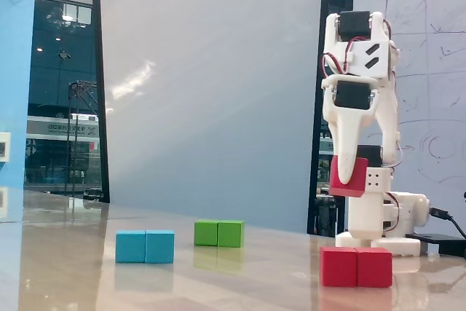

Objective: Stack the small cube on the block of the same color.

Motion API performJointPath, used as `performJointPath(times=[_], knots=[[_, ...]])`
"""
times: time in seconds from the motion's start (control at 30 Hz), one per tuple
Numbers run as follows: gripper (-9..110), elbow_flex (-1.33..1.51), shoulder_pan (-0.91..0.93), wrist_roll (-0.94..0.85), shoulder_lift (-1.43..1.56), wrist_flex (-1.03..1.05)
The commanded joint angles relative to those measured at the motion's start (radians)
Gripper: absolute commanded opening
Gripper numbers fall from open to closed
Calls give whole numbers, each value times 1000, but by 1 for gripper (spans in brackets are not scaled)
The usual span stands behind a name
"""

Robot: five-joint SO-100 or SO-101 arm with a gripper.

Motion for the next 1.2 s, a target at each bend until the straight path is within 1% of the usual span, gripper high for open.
performJointPath(times=[0.0,0.17,0.53,1.17], knots=[[10,-98,-61,8,49,3],[10,-100,-100,9,-32,-2],[10,-100,-3,-3,-140,-87],[10,-101,-9,-3,-229,-137]])
